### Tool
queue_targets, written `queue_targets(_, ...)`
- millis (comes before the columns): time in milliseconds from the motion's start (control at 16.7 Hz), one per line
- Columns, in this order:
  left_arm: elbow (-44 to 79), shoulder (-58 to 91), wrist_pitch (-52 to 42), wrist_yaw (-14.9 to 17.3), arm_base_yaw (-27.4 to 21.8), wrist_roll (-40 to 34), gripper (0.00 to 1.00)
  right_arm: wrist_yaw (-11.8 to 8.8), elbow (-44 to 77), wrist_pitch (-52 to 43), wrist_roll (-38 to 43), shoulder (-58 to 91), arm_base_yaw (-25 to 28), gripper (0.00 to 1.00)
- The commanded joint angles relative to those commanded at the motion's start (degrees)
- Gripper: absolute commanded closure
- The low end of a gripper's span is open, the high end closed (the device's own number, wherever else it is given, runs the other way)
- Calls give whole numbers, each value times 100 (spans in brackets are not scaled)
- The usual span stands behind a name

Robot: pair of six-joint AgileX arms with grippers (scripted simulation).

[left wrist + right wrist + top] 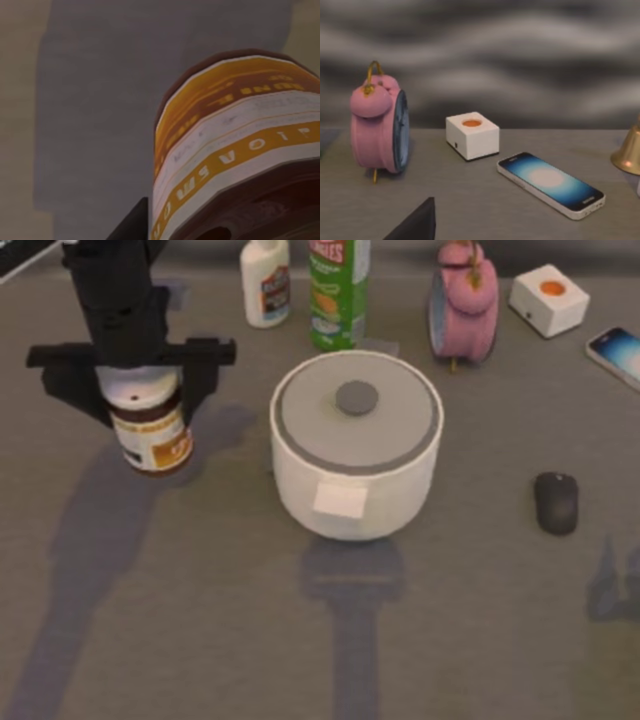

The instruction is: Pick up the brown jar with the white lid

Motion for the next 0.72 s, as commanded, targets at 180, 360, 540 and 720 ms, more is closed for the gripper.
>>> queue_targets(180, 0, 2, 2, 0, -4, -10, 100, 0, 0, 0, 0, 0, 0, 0)
queue_targets(360, -115, -13, 93, -2, 26, 7, 100, 0, 0, 0, 0, 0, 0, 0)
queue_targets(540, -535, 59, 622, -7, 10, 17, 100, 0, 0, 0, 0, 0, 0, 0)
queue_targets(720, -891, 135, 1033, 1, 12, 8, 100, 0, 0, 0, 0, 0, 0, 0)
